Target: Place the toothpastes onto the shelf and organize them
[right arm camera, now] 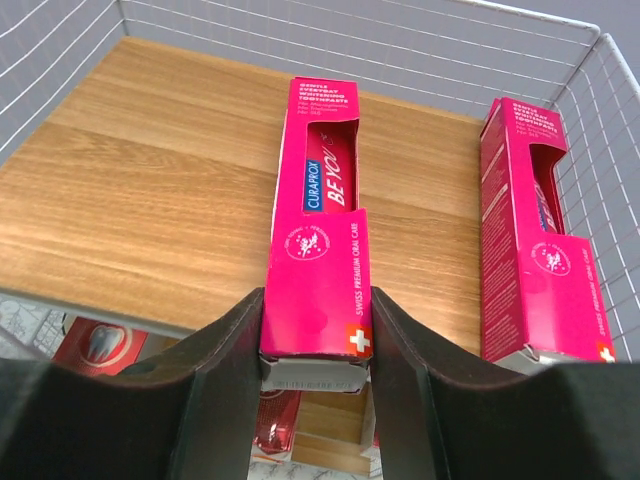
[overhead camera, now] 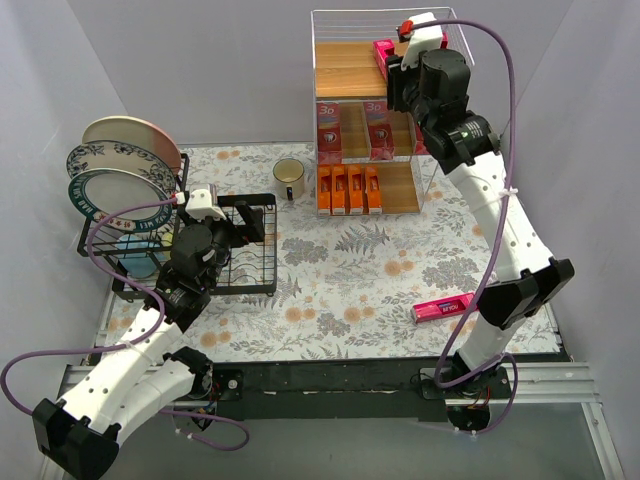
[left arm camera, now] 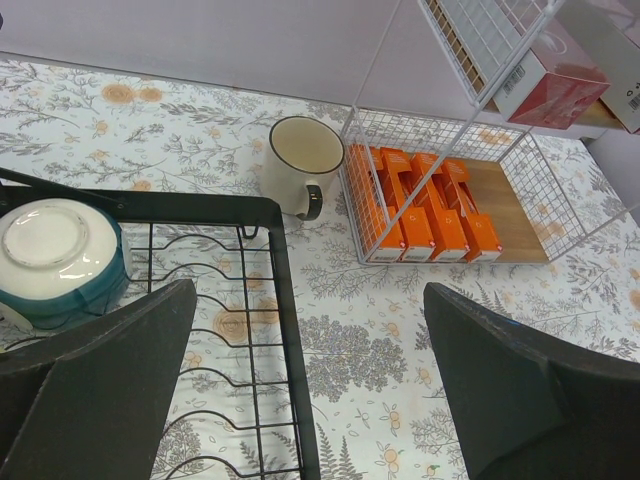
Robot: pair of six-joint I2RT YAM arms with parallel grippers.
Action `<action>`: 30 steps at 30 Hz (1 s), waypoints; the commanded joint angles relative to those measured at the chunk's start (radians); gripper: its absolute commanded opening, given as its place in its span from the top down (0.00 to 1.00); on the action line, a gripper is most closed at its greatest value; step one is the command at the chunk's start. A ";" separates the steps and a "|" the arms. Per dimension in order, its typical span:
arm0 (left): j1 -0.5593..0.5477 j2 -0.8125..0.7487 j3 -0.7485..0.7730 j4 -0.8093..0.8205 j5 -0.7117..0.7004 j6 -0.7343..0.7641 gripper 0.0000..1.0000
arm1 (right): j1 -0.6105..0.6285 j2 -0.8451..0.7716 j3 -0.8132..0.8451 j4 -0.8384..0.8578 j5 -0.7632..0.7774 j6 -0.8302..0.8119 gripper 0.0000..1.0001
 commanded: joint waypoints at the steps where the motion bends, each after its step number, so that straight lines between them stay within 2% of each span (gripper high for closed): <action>1: 0.006 -0.013 0.004 -0.002 -0.004 0.011 0.02 | -0.021 0.017 0.070 0.085 -0.013 0.028 0.48; 3: 0.006 -0.011 0.002 -0.003 -0.001 0.011 0.02 | -0.024 0.022 0.064 0.091 -0.013 0.039 0.45; 7: 0.006 -0.008 0.002 -0.002 -0.001 0.010 0.02 | -0.025 0.031 0.055 0.106 -0.007 0.046 0.45; 11: 0.006 -0.010 0.002 -0.002 -0.001 0.010 0.02 | -0.024 0.027 0.032 0.137 -0.002 0.059 0.52; 17: 0.006 -0.005 0.002 -0.002 0.001 0.011 0.02 | -0.024 0.039 0.003 0.181 0.035 0.091 0.57; 30: 0.006 -0.011 0.004 -0.006 -0.011 0.011 0.02 | 0.013 0.056 -0.062 0.313 0.161 0.112 0.61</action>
